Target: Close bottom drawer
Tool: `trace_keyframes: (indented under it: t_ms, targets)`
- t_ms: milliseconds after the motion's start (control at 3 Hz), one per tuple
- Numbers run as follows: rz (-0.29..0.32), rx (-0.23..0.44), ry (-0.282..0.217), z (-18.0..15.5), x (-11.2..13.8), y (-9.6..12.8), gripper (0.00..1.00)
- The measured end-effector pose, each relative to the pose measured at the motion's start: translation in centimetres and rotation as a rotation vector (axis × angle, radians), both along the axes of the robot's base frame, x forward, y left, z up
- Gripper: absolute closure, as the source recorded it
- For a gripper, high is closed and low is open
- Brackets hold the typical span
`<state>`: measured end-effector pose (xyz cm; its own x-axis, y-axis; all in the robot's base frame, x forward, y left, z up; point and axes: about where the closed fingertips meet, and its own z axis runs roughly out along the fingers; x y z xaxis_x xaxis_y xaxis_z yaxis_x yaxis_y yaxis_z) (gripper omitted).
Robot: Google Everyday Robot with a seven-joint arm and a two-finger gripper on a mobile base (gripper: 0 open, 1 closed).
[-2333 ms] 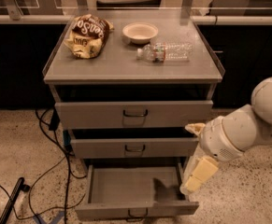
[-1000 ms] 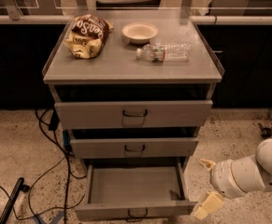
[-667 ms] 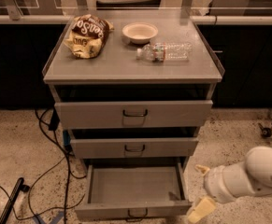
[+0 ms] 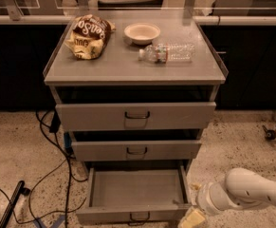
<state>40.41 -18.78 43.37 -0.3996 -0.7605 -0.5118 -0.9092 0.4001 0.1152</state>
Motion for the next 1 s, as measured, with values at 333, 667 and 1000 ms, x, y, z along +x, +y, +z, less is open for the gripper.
trace_keyframes:
  t_ms: [333, 667, 1000]
  targets:
    - [-0.005, 0.004, 0.004, -3.6, 1.2, -0.5, 0.35]
    - [-0.008, 0.025, 0.019, -6.9, 2.3, -1.2, 0.59]
    - [-0.017, 0.042, 0.048, -9.4, 3.5, -1.8, 0.82]
